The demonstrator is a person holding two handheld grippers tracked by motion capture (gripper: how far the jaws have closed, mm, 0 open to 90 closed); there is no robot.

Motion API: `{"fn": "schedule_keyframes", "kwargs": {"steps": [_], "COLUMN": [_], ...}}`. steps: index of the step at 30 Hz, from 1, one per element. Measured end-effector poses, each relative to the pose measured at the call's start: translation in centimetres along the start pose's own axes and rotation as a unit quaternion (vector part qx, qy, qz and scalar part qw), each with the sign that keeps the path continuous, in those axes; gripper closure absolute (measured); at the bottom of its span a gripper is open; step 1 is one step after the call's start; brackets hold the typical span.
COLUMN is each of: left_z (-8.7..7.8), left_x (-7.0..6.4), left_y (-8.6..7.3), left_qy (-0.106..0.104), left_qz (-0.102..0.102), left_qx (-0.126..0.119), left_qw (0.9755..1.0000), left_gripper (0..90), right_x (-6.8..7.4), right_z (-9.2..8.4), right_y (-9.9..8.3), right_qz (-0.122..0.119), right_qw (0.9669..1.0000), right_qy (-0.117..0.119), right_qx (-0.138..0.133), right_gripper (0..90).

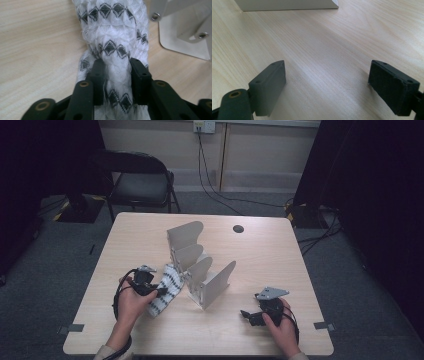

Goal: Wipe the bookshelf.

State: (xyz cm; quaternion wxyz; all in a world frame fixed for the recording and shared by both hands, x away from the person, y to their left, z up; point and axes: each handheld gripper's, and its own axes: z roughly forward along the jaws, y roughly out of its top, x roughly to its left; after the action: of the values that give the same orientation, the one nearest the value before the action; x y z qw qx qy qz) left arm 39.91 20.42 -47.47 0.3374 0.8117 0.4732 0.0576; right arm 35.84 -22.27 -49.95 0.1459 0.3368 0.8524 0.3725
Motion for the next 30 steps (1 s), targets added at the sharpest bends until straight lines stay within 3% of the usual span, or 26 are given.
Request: {"fn": "schedule_keyframes", "kwargs": {"steps": [7, 14, 24, 26, 28, 30], "left_z": [-0.4, -1.4, -1.1, -1.1, -1.0, -1.1], "left_x": [-0.9, -0.9, -1.6, -1.8, -2.0, -2.1], "left_y": [-0.9, -1.5, -3.1, -3.1, -3.2, -3.2], "left_qy": [-0.002, 0.014, 0.032, 0.043, 0.048, 0.043], "left_qz": [0.004, 0.03, 0.066, 0.089, 0.092, 0.095], "left_qx": [-0.003, -0.006, -0.005, 0.001, -0.002, -0.004], "left_qw": [1.0, 0.9994, 0.9973, 0.9951, 0.9946, 0.9945], "left_gripper": [52.0, 36.1, 36.3, 38.8, 40.6, 49.1], "right_x": [0.0, 0.0, 0.0, 0.0, 0.0, 0.0], "right_z": [0.0, 0.0, 0.0, 0.0, 0.0, 0.0], "right_y": [0.0, 0.0, 0.0, 0.0, 0.0, 0.0], "right_qz": [0.0, 0.001, 0.001, 0.001, 0.001, 0.001], "right_qw": [1.0, 1.0, 1.0, 1.0, 1.0, 1.0], "right_qy": [0.0, -0.001, -0.001, -0.001, -0.001, -0.001], "right_qx": [0.0, 0.0, 0.0, 0.0, 0.0, 0.0], "right_gripper": [13.7, 13.7, 13.7, 13.7, 13.7, 13.7]}}
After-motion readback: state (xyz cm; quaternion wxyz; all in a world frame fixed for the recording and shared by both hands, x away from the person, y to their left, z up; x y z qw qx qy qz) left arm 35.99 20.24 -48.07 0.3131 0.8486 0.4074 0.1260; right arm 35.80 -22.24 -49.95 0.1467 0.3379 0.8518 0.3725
